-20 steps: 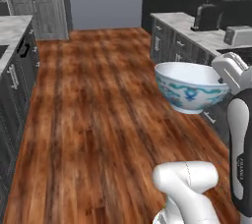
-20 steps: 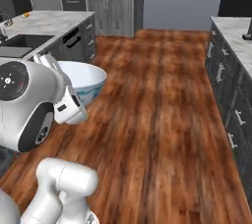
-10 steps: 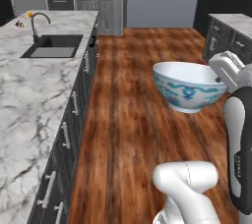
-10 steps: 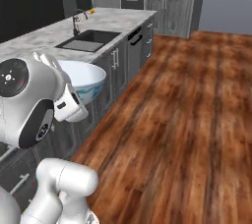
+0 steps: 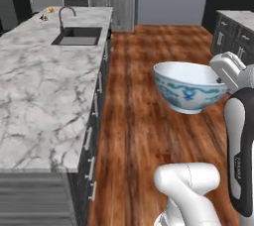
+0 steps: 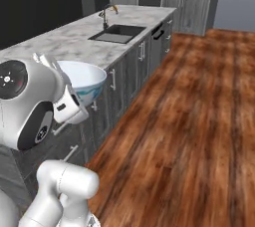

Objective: Take the smaller bowl and place it next to the appetizer plate on the dining counter , and place the larger bowl next to the plate with cooked food.

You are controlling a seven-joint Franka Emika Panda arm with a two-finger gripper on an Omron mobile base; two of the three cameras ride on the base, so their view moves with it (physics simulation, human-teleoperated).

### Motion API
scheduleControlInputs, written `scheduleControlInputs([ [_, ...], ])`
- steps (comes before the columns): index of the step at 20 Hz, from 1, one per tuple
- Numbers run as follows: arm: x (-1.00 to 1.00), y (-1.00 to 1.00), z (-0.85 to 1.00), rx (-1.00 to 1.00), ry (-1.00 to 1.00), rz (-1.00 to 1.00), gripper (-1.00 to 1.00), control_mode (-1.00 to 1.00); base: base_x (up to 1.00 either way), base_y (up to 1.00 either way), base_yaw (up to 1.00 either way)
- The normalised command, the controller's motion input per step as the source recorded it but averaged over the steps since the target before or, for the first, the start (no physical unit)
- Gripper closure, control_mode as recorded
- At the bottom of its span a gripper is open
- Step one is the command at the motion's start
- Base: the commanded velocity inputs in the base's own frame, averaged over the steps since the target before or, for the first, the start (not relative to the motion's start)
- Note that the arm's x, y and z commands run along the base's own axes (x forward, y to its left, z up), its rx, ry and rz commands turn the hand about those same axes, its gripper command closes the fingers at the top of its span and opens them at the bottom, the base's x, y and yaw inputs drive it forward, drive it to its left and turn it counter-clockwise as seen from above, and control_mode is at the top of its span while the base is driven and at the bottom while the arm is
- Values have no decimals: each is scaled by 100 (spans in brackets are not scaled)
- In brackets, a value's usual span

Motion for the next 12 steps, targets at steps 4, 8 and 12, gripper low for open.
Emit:
scheduleControlInputs([
  [4, 0, 0, 0, 0, 0, 0, 100, 100, -84, 86, 1],
  [8, 0, 0, 0, 0, 0, 0, 100, 100, -35, 100, 2],
  [12, 0, 0, 0, 0, 0, 0, 100, 100, -11, 100, 2],
])
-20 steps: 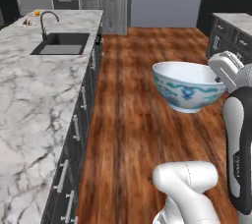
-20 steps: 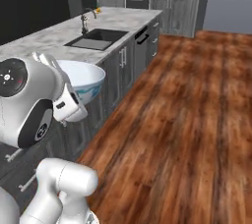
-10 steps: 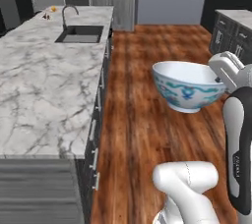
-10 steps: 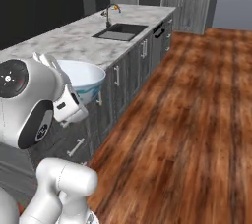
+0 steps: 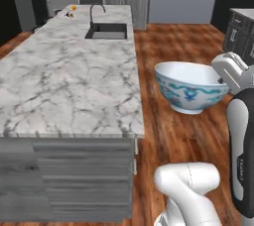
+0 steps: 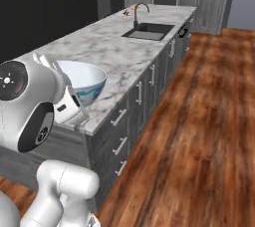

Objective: Take the smaller bowl and place it next to the appetizer plate on the dining counter , and place the larger bowl next to the plate with cooked food.

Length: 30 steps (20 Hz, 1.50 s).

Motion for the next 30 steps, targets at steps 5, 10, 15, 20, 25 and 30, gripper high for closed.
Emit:
scheduleControlInputs([
  [5, 0, 0, 0, 0, 0, 0, 100, 100, 2, 100, 0],
  [10, 0, 0, 0, 0, 0, 0, 100, 100, 23, 100, 0],
  [15, 0, 0, 0, 0, 0, 0, 100, 100, 24, 100, 0],
  [20, 0, 0, 0, 0, 0, 0, 100, 100, 40, 100, 0],
  [25, 0, 0, 0, 0, 0, 0, 100, 100, 64, 100, -4],
  [30, 0, 0, 0, 0, 0, 0, 100, 100, 68, 100, -10],
])
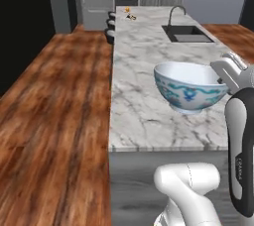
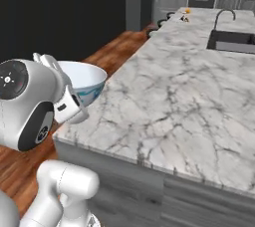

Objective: Take the smaller bowl and place it next to the appetizer plate on the dining counter , and place the larger bowl next to the plate with cooked food.

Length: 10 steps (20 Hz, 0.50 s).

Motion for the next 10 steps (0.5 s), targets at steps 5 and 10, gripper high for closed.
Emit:
scheduleControlInputs([
  [5, 0, 0, 0, 0, 0, 0, 100, 100, 45, 100, -9],
  [10, 0, 0, 0, 0, 0, 0, 100, 100, 23, 100, -7],
])
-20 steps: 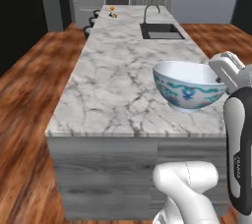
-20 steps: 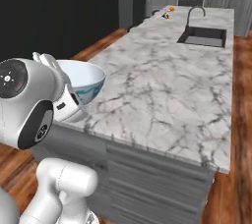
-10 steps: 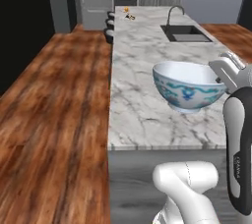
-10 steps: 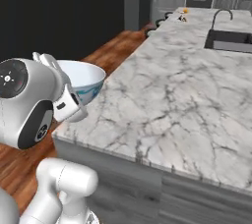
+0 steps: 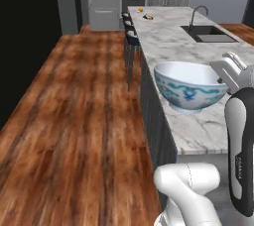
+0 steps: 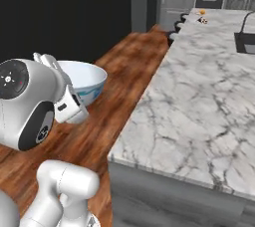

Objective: Take the smaller bowl and place it next to the appetizer plate on the dining counter , and place the larger bowl next to the plate with cooked food.

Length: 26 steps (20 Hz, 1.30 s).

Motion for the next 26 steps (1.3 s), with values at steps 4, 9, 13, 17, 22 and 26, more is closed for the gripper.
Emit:
scheduleControlInputs([
  [4, 0, 0, 0, 0, 0, 0, 100, 100, 36, 100, -21],
  [9, 0, 0, 0, 0, 0, 0, 100, 100, 52, 100, -47],
  [13, 0, 0, 0, 0, 0, 0, 100, 100, 95, 100, -57],
  [17, 0, 0, 0, 0, 0, 0, 100, 100, 100, 100, -56],
  [22, 0, 0, 0, 0, 0, 0, 100, 100, 100, 100, -51],
  [26, 0, 0, 0, 0, 0, 0, 100, 100, 100, 100, -47],
])
